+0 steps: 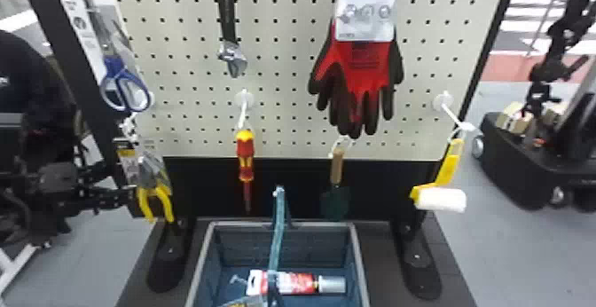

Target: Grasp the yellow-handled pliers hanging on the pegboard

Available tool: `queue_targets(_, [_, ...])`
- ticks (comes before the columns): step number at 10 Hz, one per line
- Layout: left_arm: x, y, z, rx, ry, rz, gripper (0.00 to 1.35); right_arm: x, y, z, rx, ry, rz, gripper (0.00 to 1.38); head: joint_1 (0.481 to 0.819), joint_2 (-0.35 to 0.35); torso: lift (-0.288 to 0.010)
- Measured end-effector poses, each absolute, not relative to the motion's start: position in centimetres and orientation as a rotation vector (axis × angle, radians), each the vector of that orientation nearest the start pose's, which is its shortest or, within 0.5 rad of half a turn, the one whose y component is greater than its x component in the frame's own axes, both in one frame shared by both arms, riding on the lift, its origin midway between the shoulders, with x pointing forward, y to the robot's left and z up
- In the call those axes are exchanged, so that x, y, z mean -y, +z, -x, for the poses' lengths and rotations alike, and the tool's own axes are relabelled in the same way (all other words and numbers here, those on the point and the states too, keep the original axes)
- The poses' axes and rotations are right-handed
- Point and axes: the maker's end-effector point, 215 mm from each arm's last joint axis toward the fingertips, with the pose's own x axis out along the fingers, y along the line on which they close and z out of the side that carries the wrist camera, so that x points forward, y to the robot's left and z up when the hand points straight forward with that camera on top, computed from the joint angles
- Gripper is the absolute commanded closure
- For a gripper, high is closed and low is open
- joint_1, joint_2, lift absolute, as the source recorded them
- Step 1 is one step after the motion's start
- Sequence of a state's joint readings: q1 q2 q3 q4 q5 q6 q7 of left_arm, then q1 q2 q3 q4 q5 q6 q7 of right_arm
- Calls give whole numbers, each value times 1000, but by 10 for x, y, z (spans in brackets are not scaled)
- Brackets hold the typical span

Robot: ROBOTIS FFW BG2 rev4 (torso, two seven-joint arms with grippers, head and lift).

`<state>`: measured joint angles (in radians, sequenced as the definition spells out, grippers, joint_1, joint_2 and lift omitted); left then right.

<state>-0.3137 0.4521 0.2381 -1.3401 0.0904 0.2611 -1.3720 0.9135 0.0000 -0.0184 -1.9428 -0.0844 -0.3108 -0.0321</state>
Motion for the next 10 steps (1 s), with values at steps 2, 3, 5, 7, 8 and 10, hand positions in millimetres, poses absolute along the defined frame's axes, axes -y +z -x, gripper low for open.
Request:
queue_targets(2, [-317, -280, -557, -178, -991, -133, 981, 252, -453, -277, -235, -78, -60, 127, 549, 0, -100])
queue_targets(3, [-316, -282, -557, -180, -993, -133, 981, 251, -453, -277, -234, -77, -60, 127, 549, 0, -100])
queue_targets(5, [-317, -288, -556, -190, -992, -120, 1081, 251, -453, -277, -234, -77, -60, 127, 549, 0, -100])
queue_targets(7, [-316, -292, -555, -193, -993, -111, 1093, 251, -453, -277, -236, -77, -61, 127, 549, 0, -100])
queue_targets(8, [-315, -292, -556, -193, -990, -114, 1093, 251, -454, -276, -239, -77, -61, 127, 549, 0, -100])
queue_targets(10, [-315, -292, -557, -190, -987, -112, 1093, 251, -455, -275, -240, -77, -61, 127, 549, 0, -100])
